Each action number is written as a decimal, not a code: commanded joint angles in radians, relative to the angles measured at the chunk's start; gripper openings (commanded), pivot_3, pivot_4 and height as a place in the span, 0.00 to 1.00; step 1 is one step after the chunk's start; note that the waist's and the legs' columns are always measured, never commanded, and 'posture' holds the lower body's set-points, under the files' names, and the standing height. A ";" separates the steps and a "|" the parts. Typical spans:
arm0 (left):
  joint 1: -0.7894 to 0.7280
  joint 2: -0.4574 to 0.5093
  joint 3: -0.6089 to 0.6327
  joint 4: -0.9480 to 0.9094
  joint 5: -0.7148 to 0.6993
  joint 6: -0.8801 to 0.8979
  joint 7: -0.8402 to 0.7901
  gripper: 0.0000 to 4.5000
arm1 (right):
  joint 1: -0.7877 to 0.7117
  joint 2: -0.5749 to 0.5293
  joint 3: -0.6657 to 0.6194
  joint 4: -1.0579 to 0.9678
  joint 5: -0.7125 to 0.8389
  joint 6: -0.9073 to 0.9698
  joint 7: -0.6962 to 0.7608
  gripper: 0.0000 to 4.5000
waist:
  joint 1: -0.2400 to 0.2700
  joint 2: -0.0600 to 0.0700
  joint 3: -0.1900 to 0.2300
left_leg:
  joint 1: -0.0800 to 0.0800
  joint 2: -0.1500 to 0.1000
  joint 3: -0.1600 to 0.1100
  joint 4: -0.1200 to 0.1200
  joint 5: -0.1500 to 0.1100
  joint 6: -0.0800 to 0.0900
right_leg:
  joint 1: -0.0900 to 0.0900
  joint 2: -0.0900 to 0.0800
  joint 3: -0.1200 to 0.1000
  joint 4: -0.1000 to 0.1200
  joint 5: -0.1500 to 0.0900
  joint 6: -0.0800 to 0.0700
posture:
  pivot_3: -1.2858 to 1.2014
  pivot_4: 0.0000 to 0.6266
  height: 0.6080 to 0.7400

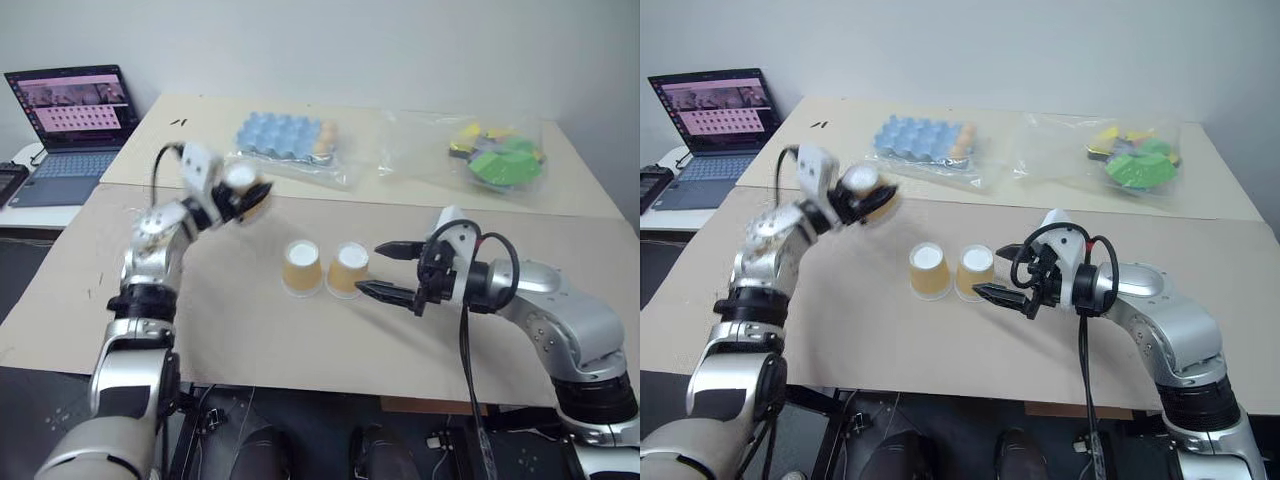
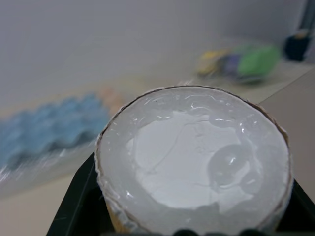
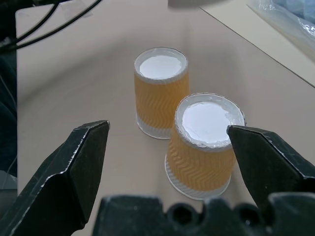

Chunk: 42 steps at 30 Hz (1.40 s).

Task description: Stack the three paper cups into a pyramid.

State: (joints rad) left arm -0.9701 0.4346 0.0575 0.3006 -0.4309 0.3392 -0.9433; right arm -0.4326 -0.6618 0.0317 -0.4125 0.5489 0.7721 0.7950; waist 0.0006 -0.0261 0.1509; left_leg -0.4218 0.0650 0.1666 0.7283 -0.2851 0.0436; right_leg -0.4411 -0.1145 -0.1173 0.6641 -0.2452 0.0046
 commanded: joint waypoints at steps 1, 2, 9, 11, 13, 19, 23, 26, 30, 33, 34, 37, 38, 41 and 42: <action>-0.004 0.041 -0.038 -0.182 -0.119 0.191 -0.111 0.55 | -0.004 0.004 -0.010 -0.014 -0.019 -0.036 -0.015 1.00 | -0.004 0.003 -0.001 | 0.001 0.000 -0.001 0.000 0.000 0.000 | 0.001 0.000 0.000 0.000 0.000 0.001 | 0.52 0.24 0.75; 0.000 0.051 -0.049 -0.202 -0.131 0.220 -0.131 0.55 | -0.001 0.007 -0.011 -0.016 -0.021 -0.036 -0.018 1.00 | -0.010 0.004 -0.002 | 0.002 -0.001 -0.001 0.000 0.000 0.000 | 0.002 0.000 0.001 0.000 -0.001 0.001 | 0.52 0.24 0.75; 0.015 0.097 -0.128 -0.176 -0.095 0.247 -0.234 0.55 | 0.023 0.014 -0.027 -0.030 -0.025 -0.039 -0.044 1.00 | -0.014 0.004 -0.002 | 0.008 0.000 -0.001 0.001 0.002 -0.003 | 0.003 0.002 0.004 0.003 0.000 0.000 | 0.52 0.24 0.75; 0.017 0.098 -0.137 -0.155 -0.075 0.224 -0.248 0.55 | 0.027 0.014 -0.030 -0.033 -0.024 -0.039 -0.049 1.00 | -0.013 0.004 -0.002 | 0.009 0.000 -0.001 0.001 0.002 -0.003 | 0.003 0.001 0.005 0.003 0.000 -0.001 | 0.52 0.24 0.75; 0.019 0.098 -0.147 -0.137 -0.050 0.198 -0.256 0.55 | 0.030 0.014 -0.032 -0.037 -0.023 -0.038 -0.054 1.00 | -0.011 0.003 -0.002 | 0.008 0.000 -0.001 0.001 0.002 -0.002 | 0.003 0.001 0.006 0.003 0.000 -0.001 | 0.52 0.24 0.75; 0.017 0.078 -0.171 -0.078 -0.009 0.157 -0.277 0.55 | 0.050 0.009 -0.053 -0.057 -0.012 -0.030 -0.070 1.00 | -0.005 0.003 -0.002 | 0.007 -0.001 -0.001 0.001 0.001 -0.001 | 0.002 0.001 0.005 0.001 0.000 -0.001 | 0.52 0.24 0.75; 0.016 0.060 -0.184 -0.051 0.010 0.145 -0.291 0.55 | 0.059 0.007 -0.059 -0.067 -0.010 -0.027 -0.079 1.00 | -0.003 0.003 -0.002 | 0.006 -0.001 -0.001 0.001 0.001 -0.001 | 0.002 0.001 0.005 0.001 0.000 0.000 | 0.52 0.24 0.75; 0.008 0.038 -0.196 -0.022 0.024 0.131 -0.296 0.55 | 0.067 0.007 -0.064 -0.075 -0.006 -0.023 -0.087 1.00 | -0.002 0.003 -0.002 | 0.007 -0.001 -0.001 0.001 0.001 -0.001 | 0.002 0.001 0.005 0.001 0.000 0.000 | 0.52 0.24 0.75; -0.012 0.012 -0.208 0.025 0.049 0.108 -0.307 0.55 | 0.079 0.007 -0.073 -0.090 -0.001 -0.015 -0.101 1.00 | 0.000 0.003 -0.002 | 0.006 -0.001 -0.001 0.001 0.001 -0.001 | 0.002 0.001 0.005 0.001 0.000 0.000 | 0.52 0.24 0.75; -0.023 -0.003 -0.218 0.061 0.072 0.085 -0.318 0.55 | 0.090 0.009 -0.081 -0.102 0.003 -0.009 -0.110 1.00 | 0.002 0.003 -0.002 | 0.006 -0.001 -0.001 0.001 0.001 -0.001 | 0.002 0.001 0.005 0.001 0.000 0.000 | 0.52 0.24 0.75; -0.026 -0.007 -0.219 0.071 0.078 0.077 -0.320 0.55 | 0.092 0.009 -0.083 -0.105 0.005 -0.008 -0.113 1.00 | 0.002 0.003 -0.002 | 0.006 -0.001 -0.001 0.001 0.001 -0.001 | 0.002 0.001 0.005 0.001 0.000 0.000 | 0.52 0.24 0.75; -0.038 -0.023 -0.220 0.099 0.095 0.058 -0.322 0.55 | 0.105 0.010 -0.091 -0.116 0.010 -0.005 -0.123 1.00 | 0.002 0.003 -0.002 | 0.006 -0.001 -0.001 0.001 0.001 -0.001 | 0.002 0.001 0.005 0.001 0.000 0.000 | 0.52 0.24 0.75; -0.043 -0.028 -0.217 0.104 0.095 0.055 -0.322 0.55 | 0.110 0.009 -0.093 -0.118 0.010 -0.005 -0.125 1.00 | 0.002 0.003 -0.002 | 0.006 -0.001 -0.001 0.001 0.001 -0.001 | 0.002 0.001 0.005 0.001 0.000 0.000 | 0.52 0.24 0.75; -0.049 -0.031 -0.210 0.102 0.095 0.054 -0.325 0.87 | 0.115 0.012 -0.092 -0.122 0.011 -0.006 -0.131 1.00 | 0.002 0.003 -0.002 | 0.006 -0.001 -0.001 0.001 0.001 0.000 | 0.002 0.001 0.005 0.001 0.000 0.000 | 0.52 0.24 0.75; -0.051 -0.032 -0.207 0.099 0.095 0.056 -0.325 0.92 | 0.115 0.013 -0.091 -0.122 0.011 -0.006 -0.133 1.00 | 0.002 0.003 -0.002 | 0.006 -0.001 -0.001 0.001 0.001 0.000 | 0.002 0.001 0.005 0.001 0.000 0.000 | 0.52 0.24 0.75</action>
State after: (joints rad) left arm -0.9808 0.4020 -0.1691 0.4159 -0.3338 0.4141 -1.2621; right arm -0.3122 -0.6505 -0.0256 -0.4949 0.5362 0.7686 0.6693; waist 0.0030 -0.0227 0.1492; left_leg -0.4154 0.0636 0.1658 0.7293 -0.2841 0.0432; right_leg -0.4390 -0.1133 -0.1118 0.6647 -0.2451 0.0042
